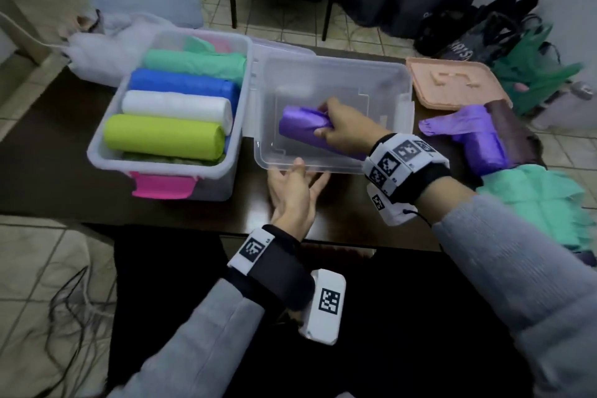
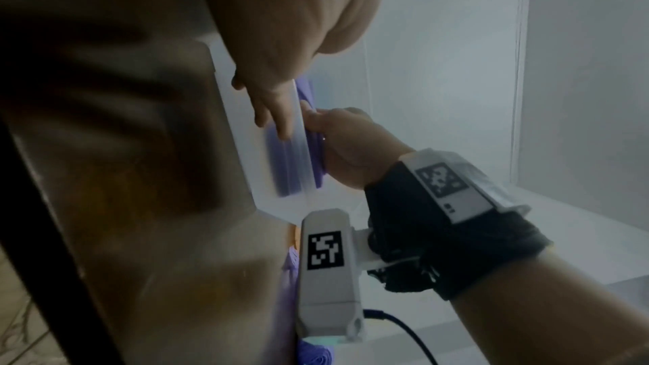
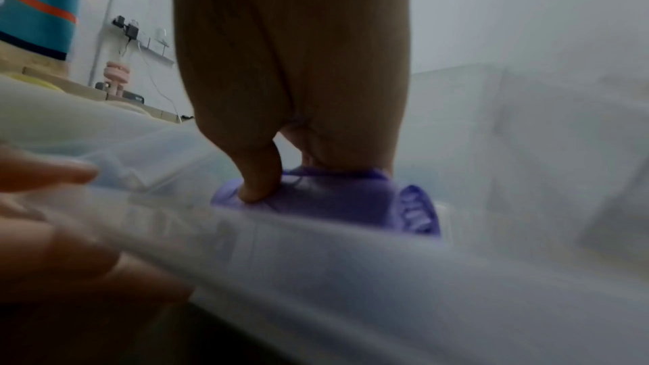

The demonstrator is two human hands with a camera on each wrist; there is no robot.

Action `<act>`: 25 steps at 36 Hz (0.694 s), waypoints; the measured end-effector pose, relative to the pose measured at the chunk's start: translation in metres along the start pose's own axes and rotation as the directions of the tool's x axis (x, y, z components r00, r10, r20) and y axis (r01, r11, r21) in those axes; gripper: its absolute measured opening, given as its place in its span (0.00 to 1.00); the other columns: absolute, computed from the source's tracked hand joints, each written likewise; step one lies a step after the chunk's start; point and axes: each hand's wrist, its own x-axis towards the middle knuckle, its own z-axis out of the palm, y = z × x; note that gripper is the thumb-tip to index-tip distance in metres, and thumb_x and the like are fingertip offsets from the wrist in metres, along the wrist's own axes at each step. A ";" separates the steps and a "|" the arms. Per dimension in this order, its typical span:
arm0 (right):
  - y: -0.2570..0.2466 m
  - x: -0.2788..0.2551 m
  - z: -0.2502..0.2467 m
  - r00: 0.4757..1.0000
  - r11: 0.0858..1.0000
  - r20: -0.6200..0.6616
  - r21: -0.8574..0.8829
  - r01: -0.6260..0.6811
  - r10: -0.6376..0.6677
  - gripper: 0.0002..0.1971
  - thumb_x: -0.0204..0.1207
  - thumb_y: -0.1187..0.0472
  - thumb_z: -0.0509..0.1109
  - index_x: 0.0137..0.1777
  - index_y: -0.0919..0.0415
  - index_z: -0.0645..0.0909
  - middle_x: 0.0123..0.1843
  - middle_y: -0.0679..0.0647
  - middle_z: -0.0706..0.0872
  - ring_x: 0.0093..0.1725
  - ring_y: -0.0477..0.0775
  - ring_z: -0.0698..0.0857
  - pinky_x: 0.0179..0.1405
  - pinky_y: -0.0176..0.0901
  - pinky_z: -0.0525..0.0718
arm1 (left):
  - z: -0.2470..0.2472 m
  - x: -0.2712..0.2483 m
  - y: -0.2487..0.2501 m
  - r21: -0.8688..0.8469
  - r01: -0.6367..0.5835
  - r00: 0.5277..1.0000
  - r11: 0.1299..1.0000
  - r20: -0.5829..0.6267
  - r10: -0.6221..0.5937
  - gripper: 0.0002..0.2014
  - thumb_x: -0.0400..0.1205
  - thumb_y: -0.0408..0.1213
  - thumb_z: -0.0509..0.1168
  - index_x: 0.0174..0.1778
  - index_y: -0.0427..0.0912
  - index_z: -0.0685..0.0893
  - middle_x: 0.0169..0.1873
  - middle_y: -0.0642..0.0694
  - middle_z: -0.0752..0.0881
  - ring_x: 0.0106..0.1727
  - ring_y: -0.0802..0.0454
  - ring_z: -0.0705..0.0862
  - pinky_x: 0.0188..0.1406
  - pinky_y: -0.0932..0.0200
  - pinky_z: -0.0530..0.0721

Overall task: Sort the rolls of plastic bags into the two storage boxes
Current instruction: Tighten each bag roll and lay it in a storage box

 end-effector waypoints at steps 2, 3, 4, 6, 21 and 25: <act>-0.001 0.004 0.003 0.999 1.000 0.034 -0.023 0.008 -0.007 0.20 0.81 0.61 0.63 0.71 0.67 0.68 0.69 0.65 0.77 0.67 0.62 0.76 0.59 0.42 0.70 | -0.002 0.001 0.001 -0.005 0.003 1.000 1.000 0.013 -0.003 0.21 0.87 0.24 0.48 0.77 0.38 0.62 0.68 0.30 0.76 0.63 0.33 0.81 0.52 0.40 0.81; -0.002 0.006 0.004 0.998 0.999 0.055 -0.030 0.013 -0.012 0.20 0.81 0.61 0.63 0.71 0.67 0.69 0.69 0.65 0.77 0.67 0.62 0.76 0.59 0.41 0.70 | -0.002 0.002 0.001 -0.013 0.006 1.000 1.000 0.020 -0.006 0.21 0.87 0.23 0.48 0.78 0.38 0.62 0.69 0.30 0.76 0.64 0.33 0.80 0.52 0.40 0.81; -0.003 0.008 0.005 0.997 0.999 0.079 -0.041 0.021 -0.017 0.19 0.81 0.61 0.63 0.70 0.67 0.70 0.69 0.64 0.77 0.66 0.61 0.76 0.59 0.41 0.70 | -0.003 0.003 0.001 -0.017 0.009 1.000 1.000 0.020 -0.008 0.22 0.87 0.23 0.48 0.78 0.38 0.62 0.69 0.30 0.76 0.63 0.33 0.81 0.52 0.40 0.81; -0.005 0.011 0.007 0.989 0.997 0.142 -0.066 0.040 -0.030 0.18 0.81 0.62 0.63 0.70 0.66 0.72 0.68 0.64 0.78 0.66 0.61 0.77 0.60 0.41 0.71 | -0.005 0.004 0.001 -0.022 0.014 1.000 1.000 0.018 -0.014 0.22 0.87 0.23 0.48 0.77 0.38 0.62 0.69 0.30 0.76 0.63 0.33 0.81 0.50 0.40 0.82; -0.006 0.022 0.014 0.993 0.999 0.115 -0.034 0.014 -0.010 0.17 0.84 0.64 0.58 0.72 0.62 0.74 0.71 0.60 0.78 0.69 0.58 0.76 0.64 0.39 0.69 | -0.003 0.005 0.001 -0.019 0.018 1.000 1.000 -0.012 -0.019 0.23 0.86 0.22 0.50 0.78 0.39 0.62 0.70 0.31 0.76 0.66 0.32 0.80 0.53 0.41 0.83; -0.004 0.023 0.017 0.988 0.999 0.156 -0.044 0.014 -0.007 0.19 0.85 0.64 0.54 0.75 0.60 0.72 0.75 0.59 0.74 0.74 0.60 0.71 0.70 0.41 0.65 | 0.001 0.004 0.003 -0.006 0.008 1.000 1.000 -0.019 -0.008 0.22 0.87 0.22 0.50 0.78 0.38 0.62 0.69 0.30 0.76 0.65 0.33 0.80 0.53 0.41 0.82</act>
